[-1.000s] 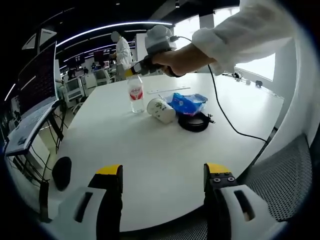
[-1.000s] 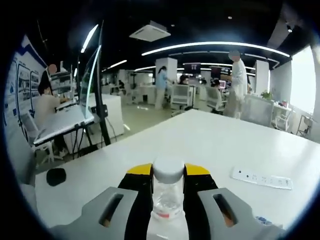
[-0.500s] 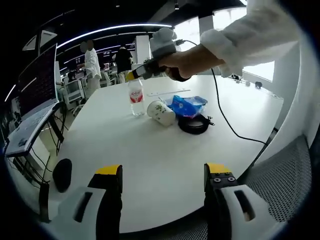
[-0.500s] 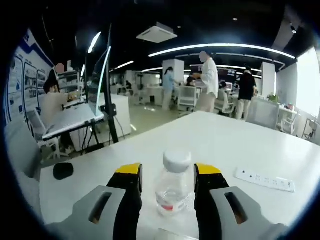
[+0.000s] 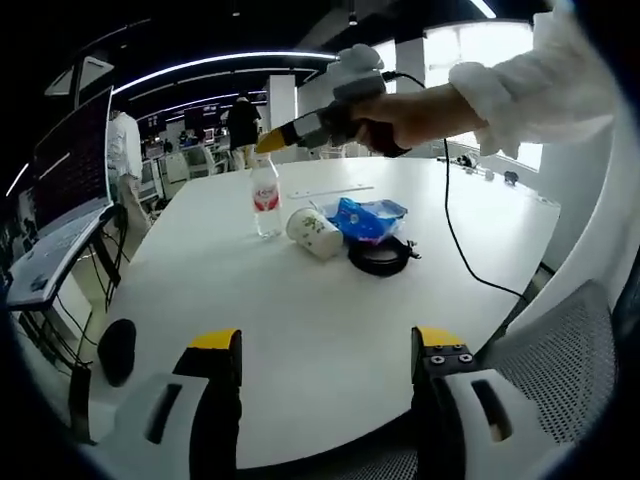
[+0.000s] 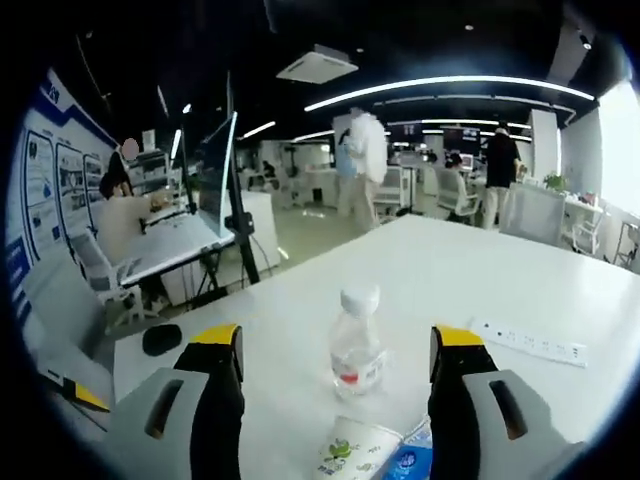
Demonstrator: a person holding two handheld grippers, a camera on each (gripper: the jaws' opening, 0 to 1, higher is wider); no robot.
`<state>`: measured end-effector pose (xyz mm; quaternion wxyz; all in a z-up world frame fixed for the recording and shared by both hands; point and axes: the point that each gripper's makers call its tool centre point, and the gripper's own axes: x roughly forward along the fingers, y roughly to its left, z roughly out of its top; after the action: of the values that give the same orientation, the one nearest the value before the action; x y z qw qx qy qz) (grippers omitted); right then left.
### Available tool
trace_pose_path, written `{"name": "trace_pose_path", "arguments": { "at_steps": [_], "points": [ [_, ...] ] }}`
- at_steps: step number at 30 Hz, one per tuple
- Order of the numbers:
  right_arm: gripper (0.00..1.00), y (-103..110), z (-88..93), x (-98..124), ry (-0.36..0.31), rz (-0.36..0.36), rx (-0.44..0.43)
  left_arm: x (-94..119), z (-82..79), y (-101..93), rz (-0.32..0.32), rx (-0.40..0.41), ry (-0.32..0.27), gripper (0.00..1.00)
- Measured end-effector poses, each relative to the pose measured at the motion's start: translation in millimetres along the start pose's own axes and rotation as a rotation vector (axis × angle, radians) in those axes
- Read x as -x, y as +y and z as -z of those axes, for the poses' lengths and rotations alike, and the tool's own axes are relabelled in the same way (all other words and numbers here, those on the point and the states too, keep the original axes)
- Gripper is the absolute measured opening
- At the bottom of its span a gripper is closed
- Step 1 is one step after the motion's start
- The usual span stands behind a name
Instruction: Arrange the tabletop items into an orderly group along one side of the table until the central work area is clear of visible clutter.
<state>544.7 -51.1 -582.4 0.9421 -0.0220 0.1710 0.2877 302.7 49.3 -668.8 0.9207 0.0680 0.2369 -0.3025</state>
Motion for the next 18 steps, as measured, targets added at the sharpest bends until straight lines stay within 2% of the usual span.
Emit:
{"name": "trace_pose_path", "arguments": {
  "at_steps": [6, 13, 18],
  "points": [
    [0.76, -2.5, 7.2, 32.1, -0.001, 0.004, -0.024, 1.0, -0.4, -15.3, 0.061, -0.014, 0.005, 0.7],
    [0.77, -12.9, 19.2, 78.5, -0.007, 0.053, -0.059, 2.3, -2.5, -22.1, 0.093, -0.024, -0.001, 0.71],
    [0.77, -18.3, 24.8, 102.6, -0.012, 0.089, -0.085, 2.6, -1.6, -27.7, 0.121, -0.036, 0.006, 0.71]
  ]
}}
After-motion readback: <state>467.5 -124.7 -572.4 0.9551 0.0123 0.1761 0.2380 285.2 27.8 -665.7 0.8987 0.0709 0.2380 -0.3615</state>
